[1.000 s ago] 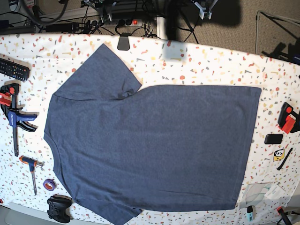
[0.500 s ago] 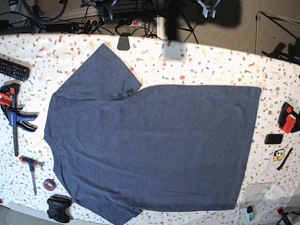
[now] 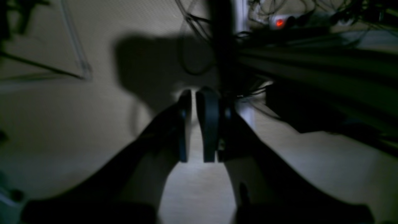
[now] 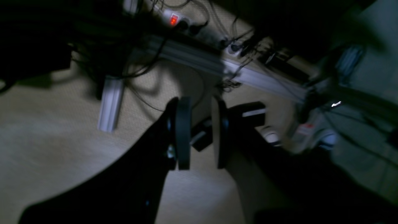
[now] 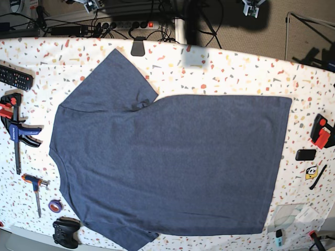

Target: Fold the T-shirt properly

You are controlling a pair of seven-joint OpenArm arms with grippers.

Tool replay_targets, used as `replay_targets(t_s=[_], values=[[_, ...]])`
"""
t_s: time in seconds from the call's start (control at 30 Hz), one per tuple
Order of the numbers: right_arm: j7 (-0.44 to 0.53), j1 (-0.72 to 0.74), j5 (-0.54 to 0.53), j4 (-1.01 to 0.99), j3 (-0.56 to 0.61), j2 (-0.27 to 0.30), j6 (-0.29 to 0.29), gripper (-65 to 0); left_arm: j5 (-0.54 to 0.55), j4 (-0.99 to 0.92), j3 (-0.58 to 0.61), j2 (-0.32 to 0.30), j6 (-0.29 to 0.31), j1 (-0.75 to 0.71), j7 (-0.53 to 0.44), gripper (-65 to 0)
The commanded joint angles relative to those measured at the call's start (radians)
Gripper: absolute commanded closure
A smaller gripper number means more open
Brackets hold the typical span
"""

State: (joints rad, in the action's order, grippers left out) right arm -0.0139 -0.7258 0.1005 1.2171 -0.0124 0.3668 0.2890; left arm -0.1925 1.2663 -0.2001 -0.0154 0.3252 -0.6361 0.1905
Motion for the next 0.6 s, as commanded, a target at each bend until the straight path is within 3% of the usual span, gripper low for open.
replay_targets(t_s=[0.0, 0.17, 0.27, 0.43, 0.57], values=[[0.008, -0.047, -0.007, 0.061, -0.004, 0.024, 0.003, -12.1, -0.011, 0.062, -0.001, 0.0, 0.005, -0.031, -0.017, -7.2], [-0.027, -0.224, -0.006, 0.332, -0.007, 0.106, -0.023, -12.1, -0.118, 0.317, -0.002, 0.0, 0.005, -0.132, 0.035, -7.2], [-0.058, -0.297, 0.02, 0.474, -0.008, 0.148, -0.11, -12.1, -0.16, 0.443, -0.001, -0.005, 0.005, -0.175, 0.049, -7.2], [-0.163, -0.368, 0.161, 0.673, -0.008, 0.203, -0.234, -12.1, -0.266, 0.622, -0.001, -0.007, 0.006, -0.21, 0.081, -12.3], [-0.211, -0.383, 0.249, 0.778, -0.008, 0.236, -0.369, -12.1, -0.279, 0.722, -0.001, -0.068, 0.036, -0.211, 0.087, -13.2]])
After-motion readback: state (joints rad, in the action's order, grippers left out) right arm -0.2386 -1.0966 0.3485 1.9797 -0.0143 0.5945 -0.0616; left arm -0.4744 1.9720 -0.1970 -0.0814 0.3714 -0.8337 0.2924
